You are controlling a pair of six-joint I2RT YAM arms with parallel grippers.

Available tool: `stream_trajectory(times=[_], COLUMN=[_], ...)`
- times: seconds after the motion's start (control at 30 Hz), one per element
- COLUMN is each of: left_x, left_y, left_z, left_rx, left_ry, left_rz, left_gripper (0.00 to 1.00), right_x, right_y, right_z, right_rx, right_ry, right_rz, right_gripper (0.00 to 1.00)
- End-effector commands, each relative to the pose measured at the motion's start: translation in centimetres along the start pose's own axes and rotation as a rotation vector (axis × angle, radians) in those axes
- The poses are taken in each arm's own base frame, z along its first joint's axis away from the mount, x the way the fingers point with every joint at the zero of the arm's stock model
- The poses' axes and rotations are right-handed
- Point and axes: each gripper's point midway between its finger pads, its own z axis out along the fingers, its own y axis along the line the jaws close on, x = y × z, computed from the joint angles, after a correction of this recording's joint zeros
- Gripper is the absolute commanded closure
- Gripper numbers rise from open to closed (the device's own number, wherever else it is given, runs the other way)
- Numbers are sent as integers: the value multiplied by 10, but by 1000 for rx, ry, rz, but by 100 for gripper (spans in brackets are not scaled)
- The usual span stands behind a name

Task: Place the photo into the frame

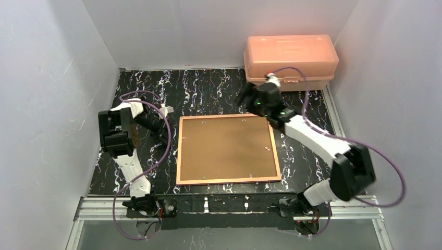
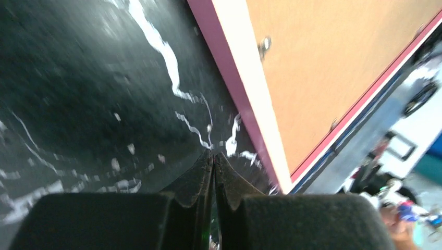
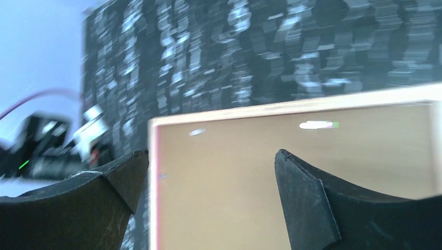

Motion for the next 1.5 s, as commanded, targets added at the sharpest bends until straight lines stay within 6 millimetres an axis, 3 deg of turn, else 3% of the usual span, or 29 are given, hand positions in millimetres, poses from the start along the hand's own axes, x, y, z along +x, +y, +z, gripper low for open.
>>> stream_trajectory(times=[0.0, 0.13, 0.27, 0.5, 0.77, 0.93, 1.17, 1.47], left_x=[31, 48, 66, 76, 81, 87, 97, 124], left_y=[5, 6, 0, -12, -19, -18, -18, -18], left_z=[-19, -8, 7, 23, 24, 21, 13, 5], left_rx=[-125, -186, -219, -252, -249, -247, -264, -278], left_ry=[64, 114, 168, 224, 242, 271, 316, 368], left_rz=[240, 362, 456, 558, 592, 612, 659, 702], left_gripper=[96, 96, 96, 96, 96, 96, 96, 96], right_x=[-8, -7, 9, 19, 23, 14, 28, 49], right_y=[-125, -174, -202, -214, -221, -198, -152, -75], right_z=[-53, -76, -73, -50, -25, 4, 62, 156], right_rx=[392, 470, 503, 486, 468, 385, 318, 185], right_ry=[-43, -64, -19, 28, 31, 38, 109, 199], right_rz=[-90, -24, 28, 60, 93, 107, 42, -62], right_gripper=[1, 1, 1, 1, 1, 1, 1, 1])
